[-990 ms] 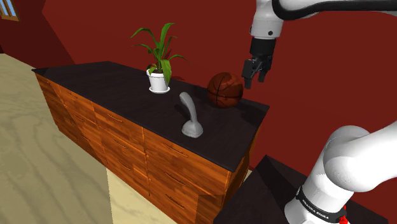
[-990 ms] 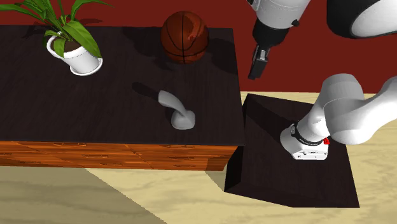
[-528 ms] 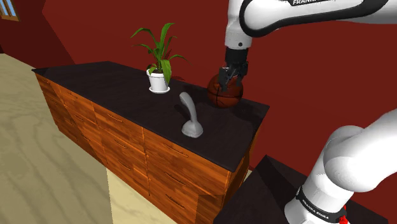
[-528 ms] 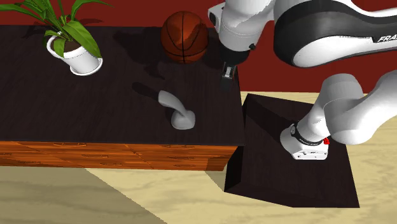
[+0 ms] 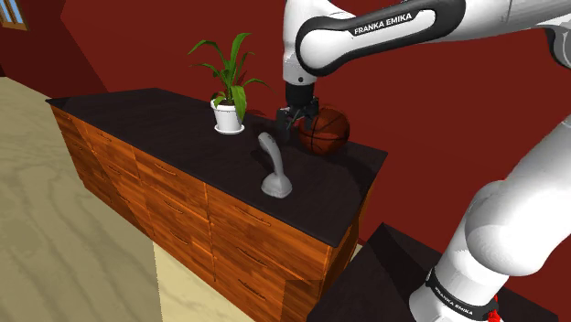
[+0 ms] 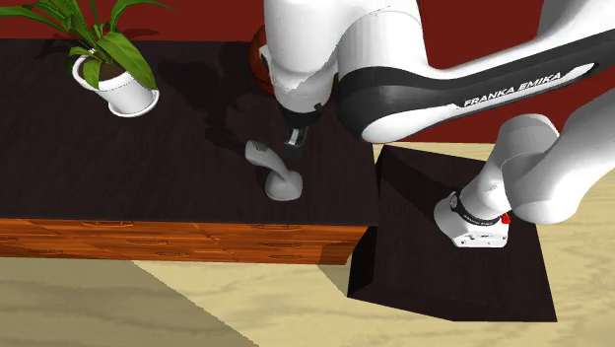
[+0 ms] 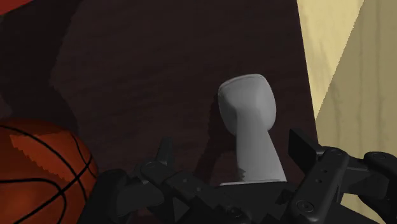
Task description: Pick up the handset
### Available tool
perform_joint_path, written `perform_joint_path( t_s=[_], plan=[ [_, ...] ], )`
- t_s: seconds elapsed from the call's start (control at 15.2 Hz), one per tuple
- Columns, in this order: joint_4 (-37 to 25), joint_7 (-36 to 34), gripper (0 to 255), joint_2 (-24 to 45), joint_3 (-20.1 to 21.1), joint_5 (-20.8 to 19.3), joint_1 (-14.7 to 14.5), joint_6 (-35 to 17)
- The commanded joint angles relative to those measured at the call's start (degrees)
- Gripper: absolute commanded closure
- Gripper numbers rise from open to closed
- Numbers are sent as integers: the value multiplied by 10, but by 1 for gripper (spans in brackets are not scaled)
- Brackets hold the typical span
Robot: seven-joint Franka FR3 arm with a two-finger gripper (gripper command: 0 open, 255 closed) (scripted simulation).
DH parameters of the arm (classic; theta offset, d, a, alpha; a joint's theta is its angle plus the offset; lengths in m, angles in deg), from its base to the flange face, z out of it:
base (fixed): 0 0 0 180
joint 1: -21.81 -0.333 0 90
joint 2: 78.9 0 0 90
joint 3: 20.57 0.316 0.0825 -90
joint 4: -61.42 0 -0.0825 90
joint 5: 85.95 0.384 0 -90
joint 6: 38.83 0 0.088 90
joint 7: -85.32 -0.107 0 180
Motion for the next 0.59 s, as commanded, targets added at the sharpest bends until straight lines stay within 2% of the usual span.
perform_joint_path(
  t_s=[0.0,0.26,0.53],
  plan=[
    [-29,-14,0,42,8,-14,0,-15],
    [-96,-44,0,128,22,-48,-5,-33],
    [-81,-51,0,136,21,-53,-6,-55]
  ],
)
